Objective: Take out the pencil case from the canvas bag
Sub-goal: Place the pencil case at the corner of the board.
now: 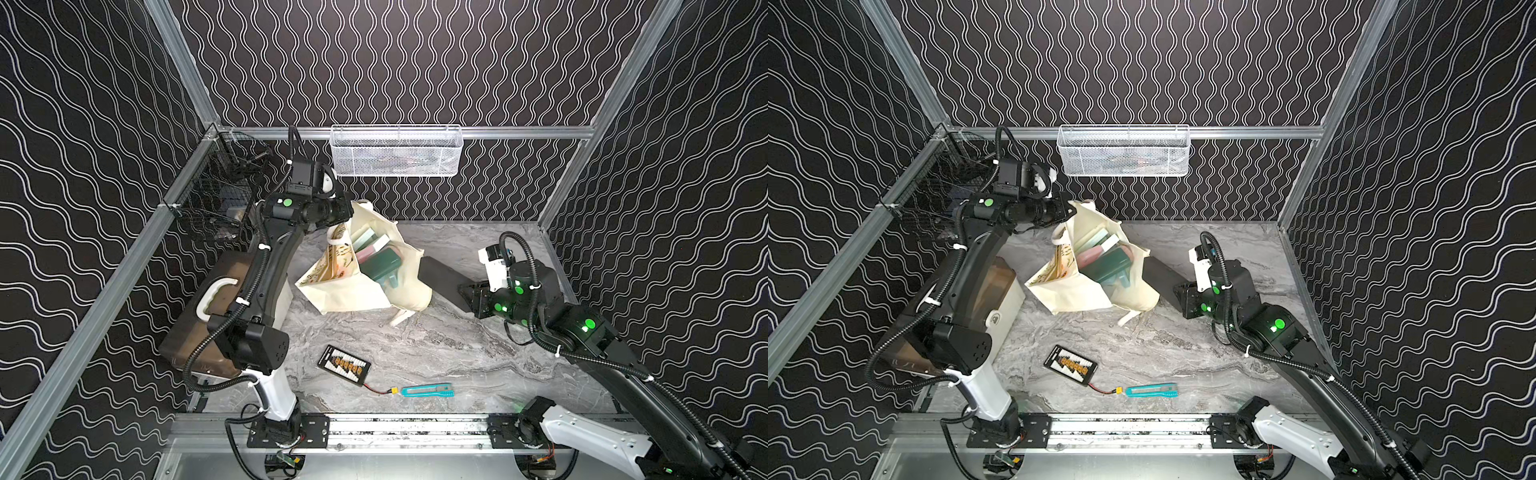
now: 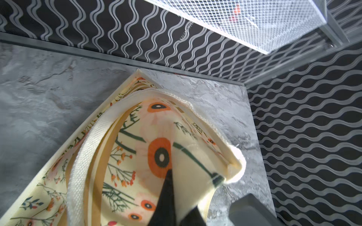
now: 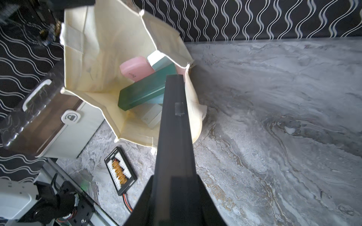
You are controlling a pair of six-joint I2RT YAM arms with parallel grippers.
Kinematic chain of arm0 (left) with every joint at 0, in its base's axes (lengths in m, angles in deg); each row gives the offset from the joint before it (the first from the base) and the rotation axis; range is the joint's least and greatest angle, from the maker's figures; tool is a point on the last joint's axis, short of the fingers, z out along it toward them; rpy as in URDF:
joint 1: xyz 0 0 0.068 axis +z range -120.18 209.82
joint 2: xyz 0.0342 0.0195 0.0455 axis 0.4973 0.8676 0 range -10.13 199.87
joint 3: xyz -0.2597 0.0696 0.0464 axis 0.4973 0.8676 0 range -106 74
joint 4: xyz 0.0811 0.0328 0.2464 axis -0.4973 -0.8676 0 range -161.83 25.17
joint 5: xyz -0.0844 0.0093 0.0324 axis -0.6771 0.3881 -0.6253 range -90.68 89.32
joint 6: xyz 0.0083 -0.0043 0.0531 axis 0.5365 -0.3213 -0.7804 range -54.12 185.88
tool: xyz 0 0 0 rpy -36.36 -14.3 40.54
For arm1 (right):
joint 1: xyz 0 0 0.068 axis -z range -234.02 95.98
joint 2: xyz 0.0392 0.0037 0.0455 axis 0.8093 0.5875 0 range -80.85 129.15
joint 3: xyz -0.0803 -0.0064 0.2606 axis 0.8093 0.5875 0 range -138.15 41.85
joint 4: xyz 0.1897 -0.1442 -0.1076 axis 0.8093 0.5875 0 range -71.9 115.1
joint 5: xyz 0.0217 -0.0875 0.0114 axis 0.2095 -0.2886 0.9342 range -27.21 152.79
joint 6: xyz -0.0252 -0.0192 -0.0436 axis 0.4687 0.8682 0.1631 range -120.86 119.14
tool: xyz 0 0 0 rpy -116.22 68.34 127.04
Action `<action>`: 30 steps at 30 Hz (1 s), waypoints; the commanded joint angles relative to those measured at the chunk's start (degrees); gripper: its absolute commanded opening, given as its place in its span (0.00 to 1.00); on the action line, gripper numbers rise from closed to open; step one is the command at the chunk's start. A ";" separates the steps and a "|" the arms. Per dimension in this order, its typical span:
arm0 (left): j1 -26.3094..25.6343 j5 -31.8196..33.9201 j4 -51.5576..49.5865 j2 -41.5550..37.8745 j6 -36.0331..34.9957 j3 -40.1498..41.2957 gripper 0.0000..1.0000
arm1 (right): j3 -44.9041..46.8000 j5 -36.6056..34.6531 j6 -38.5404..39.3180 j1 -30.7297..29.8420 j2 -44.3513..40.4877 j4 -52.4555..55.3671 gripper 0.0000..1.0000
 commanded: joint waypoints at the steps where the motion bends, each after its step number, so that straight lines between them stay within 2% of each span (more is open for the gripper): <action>1: 0.06 3.06 4.40 -2.10 3.53 -0.81 0.00 | -3.18 -4.91 -0.32 -0.06 1.23 0.59 0.00; 6: 0.04 3.08 5.55 -3.25 5.65 0.01 0.00 | -7.87 -10.52 0.52 0.36 5.13 3.80 0.00; 9: 0.11 2.16 5.31 -2.85 6.61 -0.93 0.00 | -9.44 -11.80 0.81 3.33 7.77 3.09 0.00; 17: 0.04 1.89 6.27 -3.49 9.31 -0.61 0.00 | -11.99 -0.58 -5.34 21.13 17.45 -2.38 0.00; 20: 0.04 0.48 7.02 -3.68 10.97 -0.34 0.00 | -11.60 3.74 -9.71 27.09 20.76 -7.33 0.00; 25: 0.04 -1.17 7.69 -3.95 12.17 -0.04 0.00 | -9.41 14.78 -20.17 38.62 27.81 -18.36 0.00; 30: 0.08 -1.93 6.86 -3.86 12.02 -0.88 0.00 | -9.40 21.81 -28.86 47.53 35.47 -25.94 0.00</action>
